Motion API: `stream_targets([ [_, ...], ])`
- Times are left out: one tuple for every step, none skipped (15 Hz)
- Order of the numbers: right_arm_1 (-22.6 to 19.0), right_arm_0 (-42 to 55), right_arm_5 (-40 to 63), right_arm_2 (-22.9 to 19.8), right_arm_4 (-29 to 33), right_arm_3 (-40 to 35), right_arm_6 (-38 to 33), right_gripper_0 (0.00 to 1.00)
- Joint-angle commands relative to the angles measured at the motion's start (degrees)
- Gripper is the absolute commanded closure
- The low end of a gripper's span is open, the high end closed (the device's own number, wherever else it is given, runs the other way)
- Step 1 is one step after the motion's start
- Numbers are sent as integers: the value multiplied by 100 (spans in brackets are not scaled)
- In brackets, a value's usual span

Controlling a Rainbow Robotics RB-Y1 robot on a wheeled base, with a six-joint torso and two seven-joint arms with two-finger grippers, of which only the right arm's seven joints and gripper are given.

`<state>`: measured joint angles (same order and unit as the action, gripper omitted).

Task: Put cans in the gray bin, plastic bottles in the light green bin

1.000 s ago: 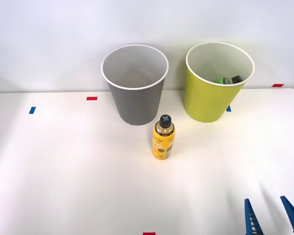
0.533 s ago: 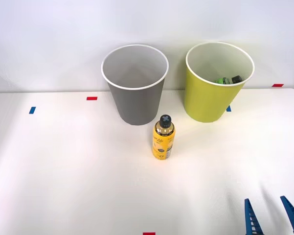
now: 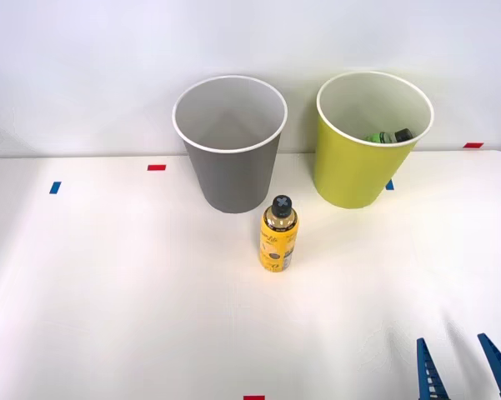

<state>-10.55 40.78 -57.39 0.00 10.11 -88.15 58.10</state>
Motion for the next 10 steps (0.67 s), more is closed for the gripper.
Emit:
stream_targets([
  [0,0,0,0,0,0,0,0],
  [0,0,0,0,0,0,0,0],
  [0,0,0,0,0,0,0,0],
  [0,0,0,0,0,0,0,0],
  [0,0,0,0,0,0,0,0],
  [0,0,0,0,0,0,0,0],
  [0,0,0,0,0,0,0,0],
  [0,0,0,0,0,0,0,0],
  [0,0,0,0,0,0,0,0],
  [0,0,0,0,0,0,0,0],
])
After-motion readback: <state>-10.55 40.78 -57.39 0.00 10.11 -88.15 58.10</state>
